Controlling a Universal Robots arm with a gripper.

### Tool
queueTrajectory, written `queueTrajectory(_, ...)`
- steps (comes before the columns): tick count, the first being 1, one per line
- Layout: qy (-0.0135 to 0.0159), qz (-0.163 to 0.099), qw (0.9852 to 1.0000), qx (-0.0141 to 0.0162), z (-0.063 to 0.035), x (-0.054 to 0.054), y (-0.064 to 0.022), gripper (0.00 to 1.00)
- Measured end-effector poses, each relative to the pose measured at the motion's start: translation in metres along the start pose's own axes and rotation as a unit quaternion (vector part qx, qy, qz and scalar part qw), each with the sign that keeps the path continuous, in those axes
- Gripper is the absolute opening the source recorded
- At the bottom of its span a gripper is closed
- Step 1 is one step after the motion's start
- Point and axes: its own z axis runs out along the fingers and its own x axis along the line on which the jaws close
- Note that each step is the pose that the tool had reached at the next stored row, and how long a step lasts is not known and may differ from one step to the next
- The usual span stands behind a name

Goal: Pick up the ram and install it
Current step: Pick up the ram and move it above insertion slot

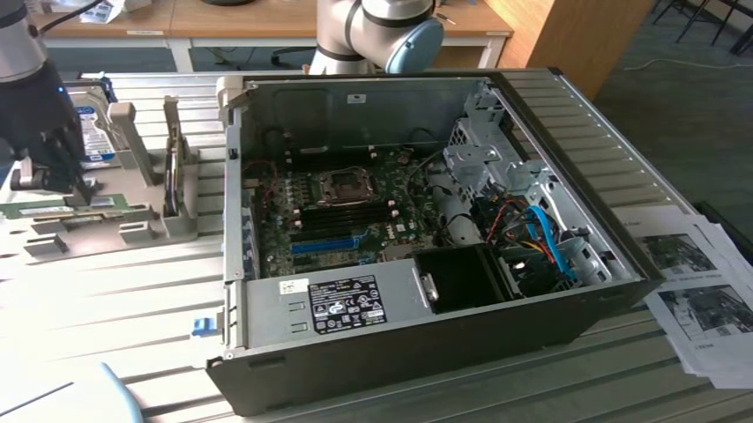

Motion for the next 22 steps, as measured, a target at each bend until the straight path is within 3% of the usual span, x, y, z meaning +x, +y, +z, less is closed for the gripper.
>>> queueTrajectory(11,0.0029,0.0,1.0,0.0001,-0.0223,0.0,0.0008,0.11)
queueTrajectory(22,0.0083,0.0,1.0,0.0002,-0.0488,0.001,0.0016,0.11)
